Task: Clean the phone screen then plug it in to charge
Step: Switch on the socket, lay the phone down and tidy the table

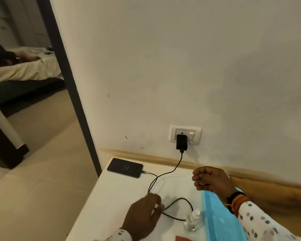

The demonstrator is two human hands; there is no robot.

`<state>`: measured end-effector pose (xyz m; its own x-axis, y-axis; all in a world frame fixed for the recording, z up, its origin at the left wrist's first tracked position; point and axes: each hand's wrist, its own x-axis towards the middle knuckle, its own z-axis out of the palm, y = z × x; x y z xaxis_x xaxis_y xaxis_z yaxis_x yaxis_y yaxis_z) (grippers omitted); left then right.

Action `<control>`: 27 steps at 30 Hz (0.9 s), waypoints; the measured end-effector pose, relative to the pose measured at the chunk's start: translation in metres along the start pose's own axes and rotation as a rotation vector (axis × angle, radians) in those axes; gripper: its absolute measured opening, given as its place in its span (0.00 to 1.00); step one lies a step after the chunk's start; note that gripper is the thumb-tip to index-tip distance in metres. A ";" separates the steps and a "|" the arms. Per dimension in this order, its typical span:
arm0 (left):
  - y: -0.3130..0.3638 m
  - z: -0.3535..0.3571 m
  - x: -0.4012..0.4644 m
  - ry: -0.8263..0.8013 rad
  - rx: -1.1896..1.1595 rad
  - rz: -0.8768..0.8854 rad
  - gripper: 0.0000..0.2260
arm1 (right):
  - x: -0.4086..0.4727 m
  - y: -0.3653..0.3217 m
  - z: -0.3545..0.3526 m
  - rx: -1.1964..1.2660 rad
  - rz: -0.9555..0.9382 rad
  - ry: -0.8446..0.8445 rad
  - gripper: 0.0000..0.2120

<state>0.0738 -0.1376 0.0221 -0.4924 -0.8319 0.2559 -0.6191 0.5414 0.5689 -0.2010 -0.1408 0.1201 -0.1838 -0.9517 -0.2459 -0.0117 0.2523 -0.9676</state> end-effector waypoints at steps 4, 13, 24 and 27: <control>-0.002 0.019 -0.004 -0.379 0.300 0.197 0.20 | -0.007 0.000 -0.002 0.000 -0.004 0.007 0.12; 0.012 0.048 0.003 -0.513 0.338 0.011 0.22 | -0.014 0.007 -0.012 -0.010 0.033 0.044 0.12; 0.015 0.048 0.014 -0.270 -0.109 -0.511 0.33 | -0.024 0.019 -0.018 0.036 0.025 0.047 0.13; 0.008 0.039 0.000 -0.225 -0.415 -0.625 0.39 | -0.032 0.023 -0.019 0.051 0.004 0.060 0.13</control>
<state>0.0449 -0.1288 -0.0032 -0.2672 -0.8989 -0.3474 -0.5650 -0.1459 0.8121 -0.2141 -0.1009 0.1067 -0.2419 -0.9383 -0.2471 0.0393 0.2450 -0.9687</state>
